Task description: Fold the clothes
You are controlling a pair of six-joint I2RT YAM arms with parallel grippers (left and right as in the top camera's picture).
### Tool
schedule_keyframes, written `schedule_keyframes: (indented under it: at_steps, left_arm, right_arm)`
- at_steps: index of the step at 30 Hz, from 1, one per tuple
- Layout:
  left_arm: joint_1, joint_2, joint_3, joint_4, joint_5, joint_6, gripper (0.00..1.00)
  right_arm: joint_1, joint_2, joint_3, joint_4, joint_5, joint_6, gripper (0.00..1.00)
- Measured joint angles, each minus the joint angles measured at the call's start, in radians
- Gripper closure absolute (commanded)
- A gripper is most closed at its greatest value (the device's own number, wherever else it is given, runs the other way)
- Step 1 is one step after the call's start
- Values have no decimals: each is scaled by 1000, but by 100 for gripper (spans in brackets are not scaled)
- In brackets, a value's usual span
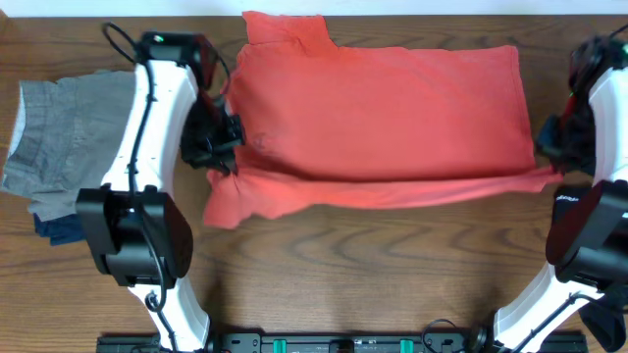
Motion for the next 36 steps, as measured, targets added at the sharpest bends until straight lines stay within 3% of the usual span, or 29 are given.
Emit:
schedule_keyframes:
  at_steps: [8, 18, 29, 36]
  left_arm:
    - [-3, -62, -269, 65, -24, 0, 94]
    - [-3, -331, -531, 135, -115, -35, 94]
    - [-3, -512, -557, 72, -172, -61, 94]
    - [-3, -526, -557, 147, -172, -61, 94]
  right_arm:
    - [0, 0, -253, 109, -63, -24, 99]
    - [-24, -66, -473, 222, -105, -25, 99]
    - [-101, -375, -517, 221, -116, -22, 99]
    - [-129, -426, -518, 249, -121, -21, 99]
